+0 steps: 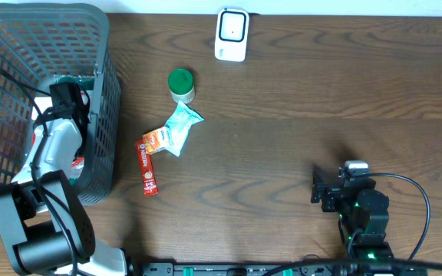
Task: Scan the item barcode
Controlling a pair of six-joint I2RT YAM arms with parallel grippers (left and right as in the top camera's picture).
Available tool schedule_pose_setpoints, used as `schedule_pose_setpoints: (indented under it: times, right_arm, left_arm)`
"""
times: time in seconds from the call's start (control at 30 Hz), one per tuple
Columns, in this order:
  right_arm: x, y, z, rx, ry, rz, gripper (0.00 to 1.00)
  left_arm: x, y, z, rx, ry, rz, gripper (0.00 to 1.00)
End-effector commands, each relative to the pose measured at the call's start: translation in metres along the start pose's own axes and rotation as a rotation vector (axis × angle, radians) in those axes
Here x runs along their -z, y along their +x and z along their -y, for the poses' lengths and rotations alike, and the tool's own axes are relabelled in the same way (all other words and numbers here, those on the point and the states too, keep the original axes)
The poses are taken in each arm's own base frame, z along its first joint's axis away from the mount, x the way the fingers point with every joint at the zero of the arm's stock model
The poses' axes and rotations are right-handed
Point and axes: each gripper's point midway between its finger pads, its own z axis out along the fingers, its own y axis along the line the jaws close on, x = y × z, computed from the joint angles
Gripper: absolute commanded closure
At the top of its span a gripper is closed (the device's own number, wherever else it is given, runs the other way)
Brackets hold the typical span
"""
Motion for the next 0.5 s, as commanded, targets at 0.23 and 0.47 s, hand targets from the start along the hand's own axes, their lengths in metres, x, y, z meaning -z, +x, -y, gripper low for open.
schedule_pose_setpoints:
  times: [0.23, 0.47]
  right_arm:
    - [0.000, 0.000, -0.001, -0.010, -0.004, 0.000, 0.01]
    - [0.000, -0.001, -0.001, -0.010, -0.004, 0.003, 0.01]
  left_arm:
    - [-0.011, 0.009, 0.003, 0.012, 0.012, -0.042, 0.21]
    - [0.001, -0.003, -0.008, 0.033, -0.024, 0.002, 0.57]
